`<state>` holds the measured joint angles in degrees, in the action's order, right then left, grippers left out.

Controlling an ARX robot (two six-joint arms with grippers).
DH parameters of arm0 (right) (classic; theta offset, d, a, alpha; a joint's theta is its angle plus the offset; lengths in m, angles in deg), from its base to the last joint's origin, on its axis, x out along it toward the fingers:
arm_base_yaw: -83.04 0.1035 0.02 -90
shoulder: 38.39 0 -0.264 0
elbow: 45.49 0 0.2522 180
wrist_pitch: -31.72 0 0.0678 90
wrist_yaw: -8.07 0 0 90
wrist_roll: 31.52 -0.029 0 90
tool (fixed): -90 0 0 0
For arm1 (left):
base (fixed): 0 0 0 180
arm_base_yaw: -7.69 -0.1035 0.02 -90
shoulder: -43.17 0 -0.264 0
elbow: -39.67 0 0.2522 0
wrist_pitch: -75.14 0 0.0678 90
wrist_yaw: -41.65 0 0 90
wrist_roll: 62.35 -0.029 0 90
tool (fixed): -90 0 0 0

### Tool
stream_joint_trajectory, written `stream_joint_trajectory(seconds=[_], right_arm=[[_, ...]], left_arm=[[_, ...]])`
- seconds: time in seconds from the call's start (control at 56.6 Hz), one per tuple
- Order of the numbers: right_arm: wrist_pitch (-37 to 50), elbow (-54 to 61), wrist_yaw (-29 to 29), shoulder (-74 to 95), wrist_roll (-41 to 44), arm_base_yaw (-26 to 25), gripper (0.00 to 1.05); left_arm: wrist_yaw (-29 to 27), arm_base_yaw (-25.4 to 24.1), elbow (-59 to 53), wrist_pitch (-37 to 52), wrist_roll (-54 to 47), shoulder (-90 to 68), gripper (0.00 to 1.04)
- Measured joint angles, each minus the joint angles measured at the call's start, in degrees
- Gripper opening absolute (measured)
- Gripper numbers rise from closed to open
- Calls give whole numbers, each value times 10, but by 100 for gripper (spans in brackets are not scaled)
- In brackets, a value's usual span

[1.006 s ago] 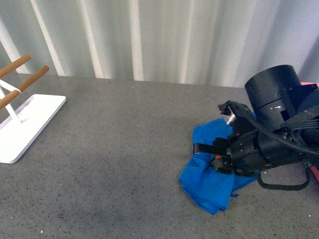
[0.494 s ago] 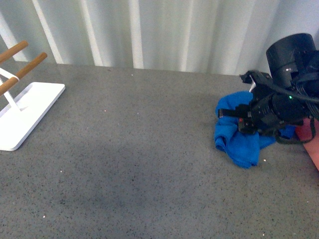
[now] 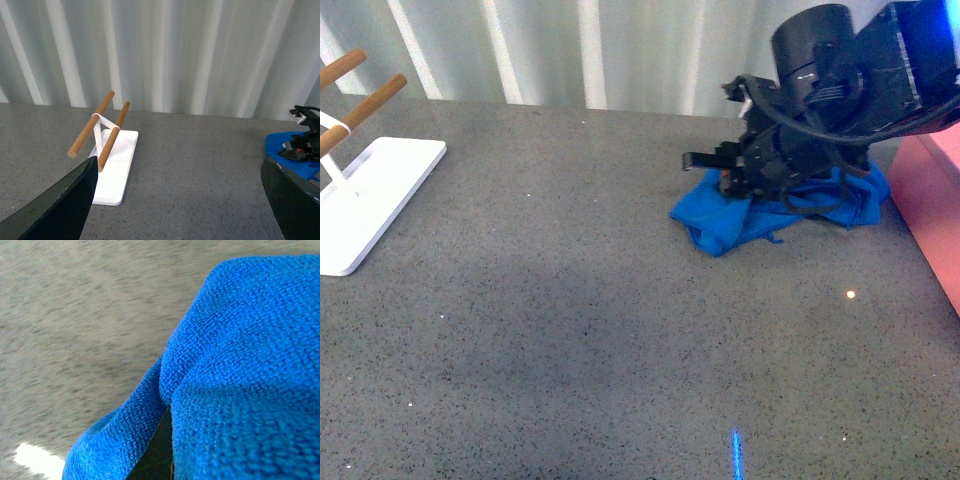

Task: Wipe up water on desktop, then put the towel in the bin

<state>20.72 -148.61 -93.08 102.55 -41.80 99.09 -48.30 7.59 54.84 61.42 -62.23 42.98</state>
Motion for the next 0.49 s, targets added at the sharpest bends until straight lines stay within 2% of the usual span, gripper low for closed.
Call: stream_joint_trajectory(seconds=[0.177,0.282,0.406,0.494], right_arm=[[11,53,-56,-23,31,54,3],[-18,109,-71,-61,82,70,3],[-45,174,-69,-108,151,60,3],[-59,225,-56,-145,211,29,3]], left_arm=[[0,0,0,0,0,0,98],[0,0,0,0,0,0,98],[0,0,0,0,0,0,98],[0,0,0,0,0,0,98]])
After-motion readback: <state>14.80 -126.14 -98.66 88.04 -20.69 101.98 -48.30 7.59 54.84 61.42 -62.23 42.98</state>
